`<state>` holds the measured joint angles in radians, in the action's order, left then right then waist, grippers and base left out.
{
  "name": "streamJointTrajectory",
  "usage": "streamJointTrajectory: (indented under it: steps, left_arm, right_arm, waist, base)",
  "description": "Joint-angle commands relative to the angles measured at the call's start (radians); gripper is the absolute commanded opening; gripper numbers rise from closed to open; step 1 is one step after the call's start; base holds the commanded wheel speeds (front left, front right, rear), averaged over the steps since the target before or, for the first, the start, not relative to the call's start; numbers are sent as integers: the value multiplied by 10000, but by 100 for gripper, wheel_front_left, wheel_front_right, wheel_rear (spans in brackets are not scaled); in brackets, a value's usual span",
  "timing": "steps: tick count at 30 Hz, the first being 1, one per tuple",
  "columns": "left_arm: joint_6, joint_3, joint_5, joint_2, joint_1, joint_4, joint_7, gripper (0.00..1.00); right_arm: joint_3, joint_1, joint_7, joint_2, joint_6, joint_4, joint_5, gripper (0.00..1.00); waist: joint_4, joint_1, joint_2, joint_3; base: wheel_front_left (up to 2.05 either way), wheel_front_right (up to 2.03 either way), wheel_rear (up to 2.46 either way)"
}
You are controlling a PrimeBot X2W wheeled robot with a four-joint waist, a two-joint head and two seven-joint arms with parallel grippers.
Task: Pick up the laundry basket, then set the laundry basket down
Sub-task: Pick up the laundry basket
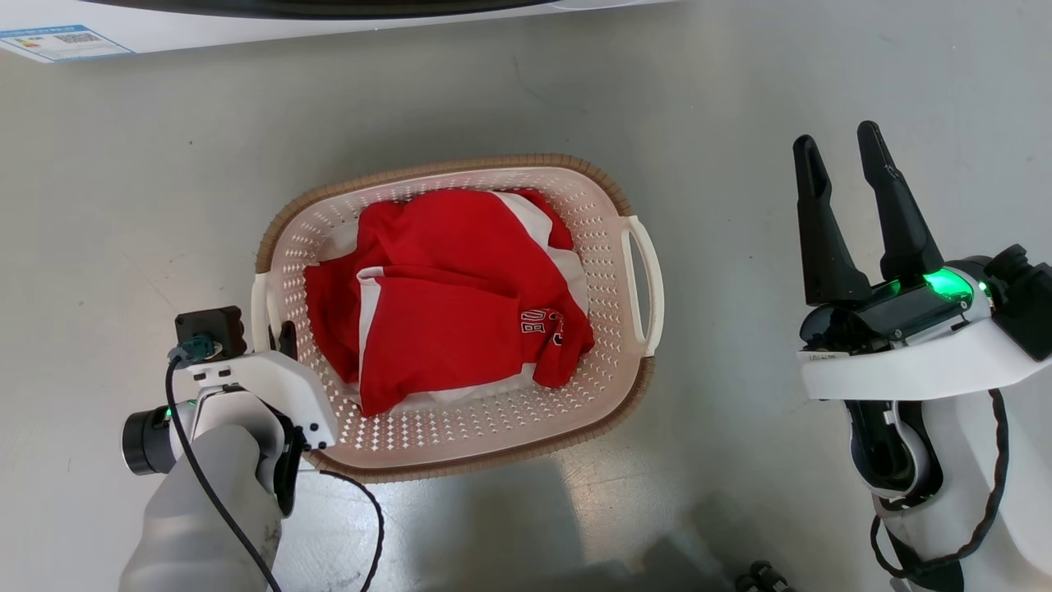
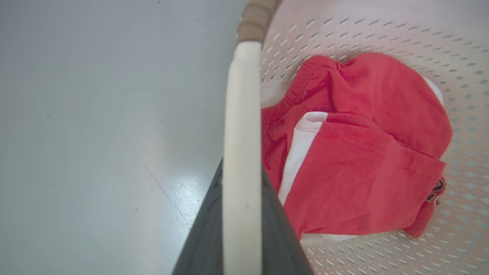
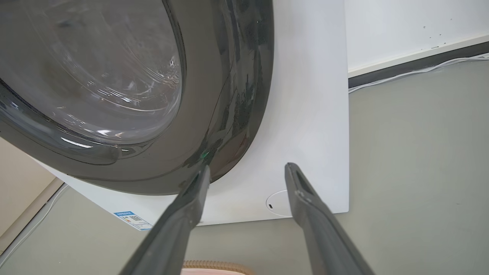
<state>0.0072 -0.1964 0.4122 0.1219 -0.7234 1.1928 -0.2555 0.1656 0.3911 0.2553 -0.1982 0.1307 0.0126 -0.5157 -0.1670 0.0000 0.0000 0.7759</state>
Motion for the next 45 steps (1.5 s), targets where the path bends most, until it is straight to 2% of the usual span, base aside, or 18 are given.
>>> streamJointTrajectory:
  steps: [1, 3, 11, 18, 22, 27, 34, 45]
  left_arm:
    - [0, 260, -103, 238, 397, -98, -63, 15]
    - [61, 305, -156, 260, 379, -89, -63, 100]
    - [79, 519, -288, 301, 410, -149, -63, 100]
    - [47, 783, -421, 312, 711, -546, -63, 100]
    - [-29, 996, -591, 292, 1055, -1225, -63, 100]
    - [198, 1328, -1002, 159, 1649, -2394, -63, 100]
    - [145, 1869, -1343, -129, 2497, -3798, -63, 100]
    - [-339, 2485, -1874, -620, 4162, -6525, -63, 100]
  right_arm:
    - [183, -339, 65, -82, 0, -180, -22, 100]
    - [199, -314, 65, -76, 0, -161, -29, 100]
    - [278, -216, 65, -39, 0, -44, -26, 100]
    - [367, -276, 65, -11, 0, 251, -18, 100]
    - [433, -279, 65, -1, 0, 503, -90, 100]
    - [519, -428, 65, 51, 0, 837, -100, 100]
    - [562, -661, 65, 93, 0, 1203, -11, 100]
    - [497, -1304, 65, 235, 0, 1651, 296, 100]
  waist:
    - [5, 0, 0, 12]
    - [-3, 0, 0, 23]
    - [-73, 0, 0, -50]
    - [-24, 0, 0, -584]
    - [71, 0, 0, -1135]
    - [267, 0, 0, -2023]
    - [526, 0, 0, -3230]
    - [969, 0, 0, -5316]
  base:
    - [0, 0, 0]
    - [0, 0, 0]
    - [0, 0, 0]
    - [0, 0, 0]
    - [0, 0, 0]
    - [0, 0, 0]
    - [0, 0, 0]
    - [0, 0, 0]
